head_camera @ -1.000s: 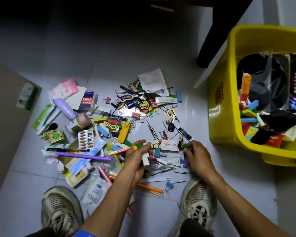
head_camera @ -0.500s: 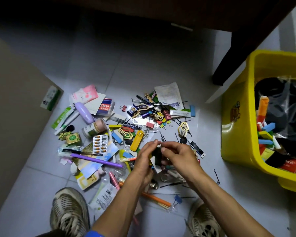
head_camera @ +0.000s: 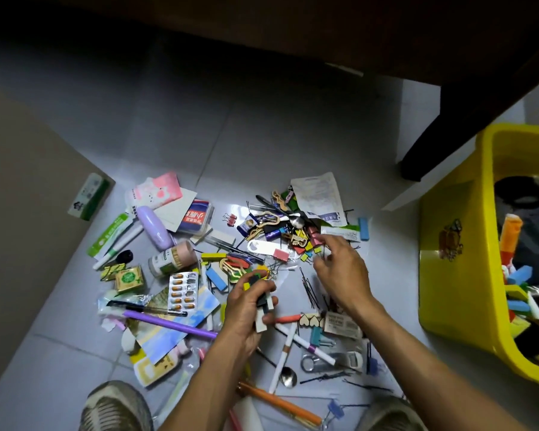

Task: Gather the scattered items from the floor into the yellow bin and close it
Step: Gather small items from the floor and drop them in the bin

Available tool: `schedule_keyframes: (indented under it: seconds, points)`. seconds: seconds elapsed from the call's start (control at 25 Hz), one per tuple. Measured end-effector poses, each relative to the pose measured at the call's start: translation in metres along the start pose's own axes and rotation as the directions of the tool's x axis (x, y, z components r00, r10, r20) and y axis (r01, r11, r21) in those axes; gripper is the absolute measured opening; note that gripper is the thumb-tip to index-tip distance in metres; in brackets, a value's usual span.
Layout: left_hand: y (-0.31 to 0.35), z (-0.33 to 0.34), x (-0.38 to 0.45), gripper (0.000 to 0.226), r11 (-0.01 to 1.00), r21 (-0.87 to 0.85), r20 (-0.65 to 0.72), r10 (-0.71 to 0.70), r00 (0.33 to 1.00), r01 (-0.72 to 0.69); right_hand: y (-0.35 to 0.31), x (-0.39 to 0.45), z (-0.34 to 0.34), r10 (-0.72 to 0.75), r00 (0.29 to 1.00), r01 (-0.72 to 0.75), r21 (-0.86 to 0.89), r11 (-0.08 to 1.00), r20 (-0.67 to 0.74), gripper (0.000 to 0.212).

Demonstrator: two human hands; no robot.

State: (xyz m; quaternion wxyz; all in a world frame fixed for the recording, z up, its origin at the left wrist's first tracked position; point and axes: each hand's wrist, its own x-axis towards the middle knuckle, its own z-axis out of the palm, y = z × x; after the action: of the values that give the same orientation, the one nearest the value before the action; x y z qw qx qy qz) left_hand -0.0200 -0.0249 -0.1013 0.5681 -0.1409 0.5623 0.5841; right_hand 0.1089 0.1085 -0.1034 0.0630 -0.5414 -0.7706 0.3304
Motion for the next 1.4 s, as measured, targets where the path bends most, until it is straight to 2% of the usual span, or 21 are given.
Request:
schedule_keyframes:
  seconds: [0.08, 0.16, 0.2, 0.32, 0.44, 0.52, 0.64, 0.72, 0.8, 0.84, 0.88, 0.96, 1.08, 1.12, 1.16, 1.28, 1.4]
  points:
    - [0.007, 0.001, 0.008, 0.026, 0.999, 0.048, -0.006, 0.005, 1.000, -0.004, -0.003, 0.032, 0.007, -0.060, 0.994, 0.073, -0.138, 0.988, 0.093, 0.064]
    - [0.013, 0.004, 0.015, 0.024, 0.997, 0.082, -0.006, 0.016, 1.000, -0.015, -0.007, 0.050, 0.017, -0.052, 0.980, 0.101, -0.251, 0.963, 0.193, 0.071]
    - [0.016, 0.006, 0.019, 0.024, 0.996, 0.091, -0.015, 0.021, 1.000, -0.019, -0.007, 0.052, 0.022, -0.042, 0.977, 0.104, -0.297, 0.949, 0.207, 0.070]
    - [0.021, 0.012, 0.026, 0.029, 0.993, 0.108, -0.045, 0.041, 0.998, -0.036, -0.008, 0.050, 0.037, -0.039, 0.993, 0.078, -0.387, 0.919, 0.108, 0.078]
    - [0.024, 0.014, 0.031, 0.030, 0.992, 0.120, -0.044, 0.051, 0.998, -0.045, -0.022, 0.057, 0.050, -0.015, 0.984, 0.092, -0.428, 0.899, 0.180, 0.095]
    - [0.024, 0.012, 0.033, 0.031, 0.990, 0.133, -0.061, 0.047, 0.997, -0.038, -0.029, 0.051, 0.066, -0.032, 0.982, 0.113, -0.440, 0.891, 0.186, 0.091]
    - [0.027, 0.010, 0.032, 0.033, 0.993, 0.115, -0.052, 0.044, 0.998, -0.038, -0.029, 0.025, 0.082, -0.123, 0.987, 0.152, -0.376, 0.914, 0.101, 0.071]
    - [0.027, 0.008, 0.031, 0.035, 0.993, 0.110, -0.051, 0.042, 0.998, -0.037, -0.024, 0.015, 0.083, -0.126, 0.988, 0.149, -0.309, 0.940, 0.092, 0.060]
    - [0.027, 0.006, 0.032, 0.037, 0.993, 0.110, -0.056, 0.042, 0.998, -0.035, -0.022, 0.015, 0.079, -0.070, 0.995, 0.078, -0.129, 0.989, 0.066, 0.043]
    - [0.027, 0.005, 0.031, 0.037, 0.994, 0.108, -0.056, 0.041, 0.998, -0.035, -0.022, 0.016, 0.075, 0.004, 0.998, -0.008, 0.060, 0.998, 0.070, 0.033]
    - [0.027, 0.005, 0.030, 0.037, 0.994, 0.099, -0.056, 0.043, 0.998, -0.037, -0.021, 0.017, 0.069, 0.094, 0.990, -0.123, 0.298, 0.947, 0.109, 0.026]
    - [0.029, 0.005, 0.024, 0.034, 0.996, 0.072, -0.053, 0.056, 0.997, -0.052, -0.018, 0.018, 0.054, 0.207, 0.943, -0.329, 0.638, 0.696, 0.261, 0.013]
    - [0.036, 0.010, 0.011, 0.029, 0.998, 0.018, -0.031, 0.068, 0.997, -0.067, -0.015, 0.007, 0.023, 0.188, 0.857, -0.513, 0.825, 0.235, 0.480, 0.008]
    - [0.037, 0.015, 0.004, 0.027, 0.997, 0.010, -0.020, 0.075, 0.997, -0.075, -0.017, 0.002, 0.010, 0.133, 0.840, -0.540, 0.835, 0.101, 0.527, 0.007]
    - [0.038, 0.020, -0.003, 0.026, 0.997, 0.009, -0.006, 0.083, 0.997, -0.083, -0.020, -0.006, -0.002, 0.066, 0.835, -0.548, 0.836, 0.015, 0.547, 0.006]
    - [0.036, 0.046, -0.032, 0.023, 0.996, -0.011, 0.066, 0.087, 0.994, -0.086, -0.028, -0.030, -0.041, -0.098, 0.857, -0.515, 0.849, -0.123, 0.506, 0.019]
    - [0.027, 0.081, -0.064, 0.031, 0.998, -0.044, 0.201, 0.059, 0.978, -0.051, -0.027, -0.055, -0.085, -0.159, 0.901, -0.428, 0.888, -0.166, 0.404, 0.022]
